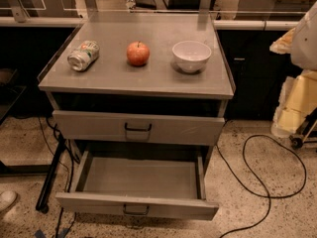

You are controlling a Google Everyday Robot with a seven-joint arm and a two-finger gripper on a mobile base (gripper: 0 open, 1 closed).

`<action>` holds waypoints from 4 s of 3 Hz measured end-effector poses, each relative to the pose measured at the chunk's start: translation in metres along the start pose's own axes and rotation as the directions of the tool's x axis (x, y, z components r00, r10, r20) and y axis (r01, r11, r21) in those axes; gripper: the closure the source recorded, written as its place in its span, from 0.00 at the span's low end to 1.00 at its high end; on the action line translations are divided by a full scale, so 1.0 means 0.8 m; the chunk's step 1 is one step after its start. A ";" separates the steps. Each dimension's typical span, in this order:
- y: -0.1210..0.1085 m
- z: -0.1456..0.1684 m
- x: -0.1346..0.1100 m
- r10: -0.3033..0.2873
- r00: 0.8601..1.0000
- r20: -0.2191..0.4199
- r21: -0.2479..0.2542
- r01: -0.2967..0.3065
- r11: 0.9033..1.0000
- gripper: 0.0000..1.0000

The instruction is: Close middle drawer

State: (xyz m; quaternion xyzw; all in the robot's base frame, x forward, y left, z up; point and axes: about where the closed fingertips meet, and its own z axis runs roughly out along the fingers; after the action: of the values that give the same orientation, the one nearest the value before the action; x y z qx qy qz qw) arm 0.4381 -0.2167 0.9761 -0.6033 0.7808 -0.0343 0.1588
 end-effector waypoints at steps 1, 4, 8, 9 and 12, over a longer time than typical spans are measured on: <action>0.000 0.000 0.000 0.000 1.000 0.000 0.000 0.000 1.000 0.00; 0.000 0.000 0.000 0.000 1.000 0.000 0.000 0.000 1.000 0.52; 0.073 0.054 0.016 0.105 0.994 0.021 -0.040 -0.104 0.994 1.00; 0.136 0.116 0.033 0.186 0.983 0.002 -0.116 -0.185 0.976 1.00; 0.192 0.185 0.058 0.211 0.976 -0.058 -0.189 -0.219 0.957 1.00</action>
Offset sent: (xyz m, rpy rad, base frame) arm 0.0000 0.0000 0.0000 0.0000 0.0000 0.0000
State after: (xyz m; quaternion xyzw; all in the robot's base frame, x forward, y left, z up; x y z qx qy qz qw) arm 0.3279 -0.1989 0.7891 -0.5267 0.8442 0.0482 0.0872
